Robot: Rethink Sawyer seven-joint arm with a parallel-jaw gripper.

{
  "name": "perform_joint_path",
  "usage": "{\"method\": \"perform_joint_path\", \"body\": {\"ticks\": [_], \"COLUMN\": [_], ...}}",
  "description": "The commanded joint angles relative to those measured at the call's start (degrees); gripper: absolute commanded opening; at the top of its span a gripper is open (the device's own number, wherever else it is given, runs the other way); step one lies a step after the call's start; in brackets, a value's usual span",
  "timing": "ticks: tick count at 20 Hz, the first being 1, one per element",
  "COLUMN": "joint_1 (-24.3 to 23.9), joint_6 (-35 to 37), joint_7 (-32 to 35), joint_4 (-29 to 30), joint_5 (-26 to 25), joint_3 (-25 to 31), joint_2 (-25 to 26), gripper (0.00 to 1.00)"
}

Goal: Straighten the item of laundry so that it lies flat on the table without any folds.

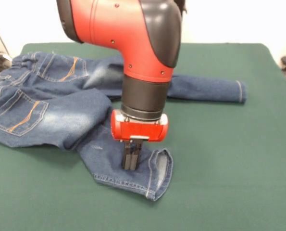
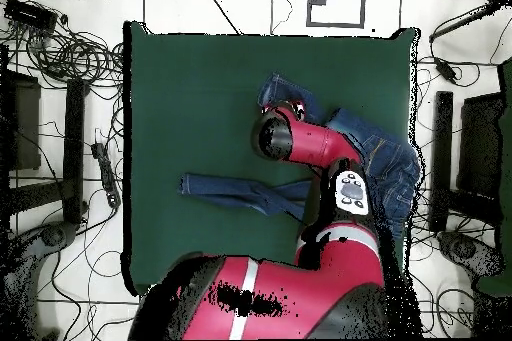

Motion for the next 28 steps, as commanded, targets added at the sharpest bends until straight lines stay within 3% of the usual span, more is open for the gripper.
{"method": "perform_joint_path", "body": {"ticks": [1, 10, 22, 26, 28], "joint_1": [4.6, 6.7, 11.4, 7.8, 6.5], "joint_6": [3.6, 3.2, 4.6, 3.5, 6.4], "joint_7": [18.1, 18.3, 21.2, 16.2, 12.6], "joint_4": [16.0, 17.2, 20.9, 21.8, 20.3], "joint_5": [2.2, 5.0, 13.1, 12.0, 11.2], "joint_3": [1.9, 1.5, 0.3, 5.6, 7.3], "joint_2": [6.4, 5.7, 3.6, 2.4, 2.2], "gripper": [0.00, 0.00, 0.00, 0.00, 0.00]}}
